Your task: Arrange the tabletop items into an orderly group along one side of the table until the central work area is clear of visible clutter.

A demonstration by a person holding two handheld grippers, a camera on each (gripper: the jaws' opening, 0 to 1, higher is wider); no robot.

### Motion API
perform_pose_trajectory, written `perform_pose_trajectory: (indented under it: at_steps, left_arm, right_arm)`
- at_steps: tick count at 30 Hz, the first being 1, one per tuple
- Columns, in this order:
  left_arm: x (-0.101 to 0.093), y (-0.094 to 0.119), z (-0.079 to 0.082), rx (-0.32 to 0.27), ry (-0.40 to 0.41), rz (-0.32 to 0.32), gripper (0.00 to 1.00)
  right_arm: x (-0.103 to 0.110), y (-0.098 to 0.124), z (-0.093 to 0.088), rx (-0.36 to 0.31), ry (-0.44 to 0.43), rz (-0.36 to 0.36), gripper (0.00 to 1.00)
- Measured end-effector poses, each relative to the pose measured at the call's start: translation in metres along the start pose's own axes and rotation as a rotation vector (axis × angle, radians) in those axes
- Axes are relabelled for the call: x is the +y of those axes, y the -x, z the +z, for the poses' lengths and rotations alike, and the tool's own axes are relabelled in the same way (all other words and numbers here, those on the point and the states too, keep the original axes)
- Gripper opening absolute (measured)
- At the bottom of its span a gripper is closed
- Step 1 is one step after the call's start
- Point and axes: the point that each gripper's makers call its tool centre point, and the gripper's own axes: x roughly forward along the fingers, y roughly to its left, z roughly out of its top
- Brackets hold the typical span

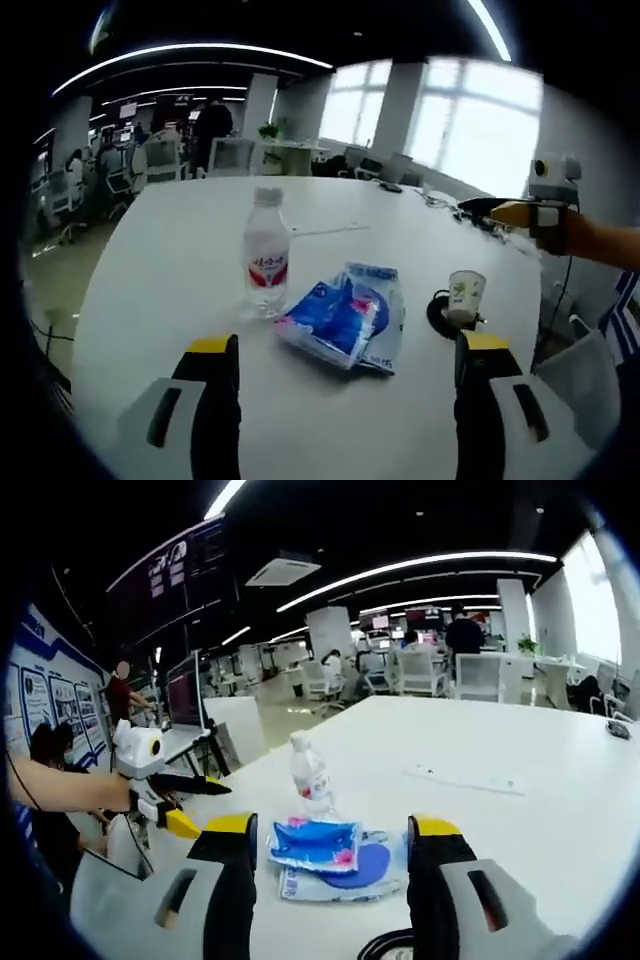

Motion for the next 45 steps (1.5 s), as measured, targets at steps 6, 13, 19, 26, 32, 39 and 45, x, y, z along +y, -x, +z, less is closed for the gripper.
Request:
perform_pose_trajectory:
  at_steps: [6, 13, 19, 26, 32, 39, 45]
  left_arm:
    - [0.019, -0.002, -0.016, -0.023, 0.19, 0.136, 0.8]
    - [0.012, -0.023, -0.028, -0.002, 0.255, 0.172, 0.75]
    - [0.0, -0.052, -0.029, 0.029, 0.225, 0.203, 0.7]
    - [0.007, -0.065, -0.035, 0.053, 0.259, 0.265, 0.62]
    - [0.011, -0.071, -0.046, 0.092, 0.264, 0.299, 0.58]
    - [0.018, -0.073, -0.055, 0.122, 0.272, 0.33, 0.44]
    - [0.019, -0.08, -0.061, 0.153, 0.268, 0.34, 0.33]
  right_arm:
    - [-0.01, -0.025, -0.01, 0.036, -0.003, 0.019, 0.58]
    - [-0.029, -0.051, -0.032, 0.119, 0.021, -0.003, 0.53]
    - [-0.037, -0.072, -0.049, 0.165, 0.02, 0.002, 0.51]
    - [-0.042, -0.09, -0.069, 0.218, -0.003, 0.01, 0.44]
    - [-0.04, -0.105, -0.087, 0.258, -0.028, 0.031, 0.42]
    - [-0.042, -0.118, -0.099, 0.285, -0.031, 0.027, 0.39]
    - [-0.037, -0.125, -0.116, 0.331, -0.084, 0.051, 0.13]
